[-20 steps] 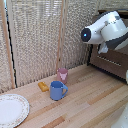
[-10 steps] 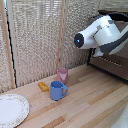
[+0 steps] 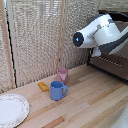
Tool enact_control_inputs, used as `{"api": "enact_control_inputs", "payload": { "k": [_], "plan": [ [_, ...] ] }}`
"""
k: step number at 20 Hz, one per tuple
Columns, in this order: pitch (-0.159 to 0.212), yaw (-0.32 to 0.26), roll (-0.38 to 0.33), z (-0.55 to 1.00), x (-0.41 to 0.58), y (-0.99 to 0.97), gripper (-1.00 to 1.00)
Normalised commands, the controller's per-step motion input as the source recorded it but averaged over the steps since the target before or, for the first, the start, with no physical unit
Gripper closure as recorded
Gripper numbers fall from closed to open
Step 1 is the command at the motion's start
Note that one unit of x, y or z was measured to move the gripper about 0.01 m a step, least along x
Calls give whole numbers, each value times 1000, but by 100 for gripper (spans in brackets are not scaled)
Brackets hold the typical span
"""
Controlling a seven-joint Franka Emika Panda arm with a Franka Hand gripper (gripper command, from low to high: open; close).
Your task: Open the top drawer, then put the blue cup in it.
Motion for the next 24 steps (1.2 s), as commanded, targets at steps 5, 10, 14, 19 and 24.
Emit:
{"api": "enact_control_inputs", "payload": {
  "k": [5,10,14,19,24],
  "plan": [
    [-8,-62,348,70,133,529,-100],
    [0,-91,363,14,218,482,-100],
    [1,-99,362,14,221,467,-100],
    [31,-124,367,0,191,412,-100],
    [46,-141,363,6,155,378,-100]
  ]
}}
